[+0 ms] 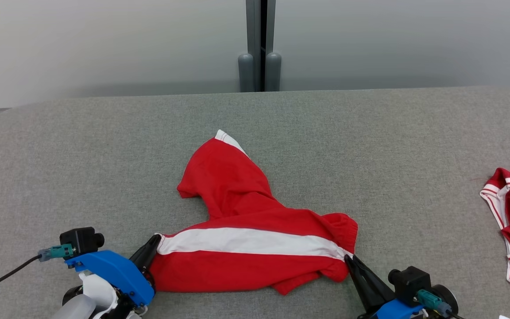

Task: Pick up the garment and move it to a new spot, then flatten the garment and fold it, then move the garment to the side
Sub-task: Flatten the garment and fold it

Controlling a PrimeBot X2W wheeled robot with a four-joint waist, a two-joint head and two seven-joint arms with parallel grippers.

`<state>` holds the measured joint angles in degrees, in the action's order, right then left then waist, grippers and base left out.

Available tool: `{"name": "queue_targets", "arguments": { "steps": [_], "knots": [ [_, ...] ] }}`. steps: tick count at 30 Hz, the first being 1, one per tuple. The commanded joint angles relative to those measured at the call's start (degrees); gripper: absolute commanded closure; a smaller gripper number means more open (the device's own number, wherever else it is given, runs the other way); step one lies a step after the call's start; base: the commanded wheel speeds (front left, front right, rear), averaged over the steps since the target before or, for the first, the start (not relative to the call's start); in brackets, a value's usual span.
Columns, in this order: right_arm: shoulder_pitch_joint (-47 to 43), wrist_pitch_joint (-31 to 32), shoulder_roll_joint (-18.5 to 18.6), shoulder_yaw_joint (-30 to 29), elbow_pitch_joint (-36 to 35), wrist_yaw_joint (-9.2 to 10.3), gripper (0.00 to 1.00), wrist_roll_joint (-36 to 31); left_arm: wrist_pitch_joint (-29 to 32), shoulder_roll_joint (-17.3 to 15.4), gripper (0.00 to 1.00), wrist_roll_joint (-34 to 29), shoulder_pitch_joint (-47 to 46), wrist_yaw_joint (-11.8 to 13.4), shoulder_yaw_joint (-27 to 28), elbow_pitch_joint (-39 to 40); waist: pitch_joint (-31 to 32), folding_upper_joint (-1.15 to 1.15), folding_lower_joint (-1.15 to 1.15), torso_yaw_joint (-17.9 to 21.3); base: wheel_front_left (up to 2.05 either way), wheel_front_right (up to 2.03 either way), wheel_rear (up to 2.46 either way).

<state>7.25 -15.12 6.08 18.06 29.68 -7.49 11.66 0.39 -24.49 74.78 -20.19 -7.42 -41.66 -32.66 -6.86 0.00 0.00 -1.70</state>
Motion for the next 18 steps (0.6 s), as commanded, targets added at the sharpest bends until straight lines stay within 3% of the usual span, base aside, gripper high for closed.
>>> {"name": "queue_targets", "arguments": {
  "steps": [1,10,18],
  "knots": [
    [0.62,0.00,0.24,-0.12,-0.19,0.00,1.00,0.11,-0.41,-0.30,1.00,0.38,-1.18,-0.09,-0.33,-0.19,-0.05,0.00,0.00,-0.02,0.00,0.00,0.00],
    [1.09,0.00,0.09,-2.06,-1.95,0.00,1.00,0.75,-3.84,-0.49,1.00,1.76,-2.13,-0.09,-3.00,-0.44,0.43,0.00,0.00,0.00,0.00,0.00,0.00],
    [4.21,-0.03,1.14,-5.25,-9.15,0.00,1.00,2.55,-9.84,-2.97,1.00,1.38,-4.49,-0.09,-4.26,4.44,3.60,0.00,0.00,-0.44,0.00,0.00,0.00]
  ]
}}
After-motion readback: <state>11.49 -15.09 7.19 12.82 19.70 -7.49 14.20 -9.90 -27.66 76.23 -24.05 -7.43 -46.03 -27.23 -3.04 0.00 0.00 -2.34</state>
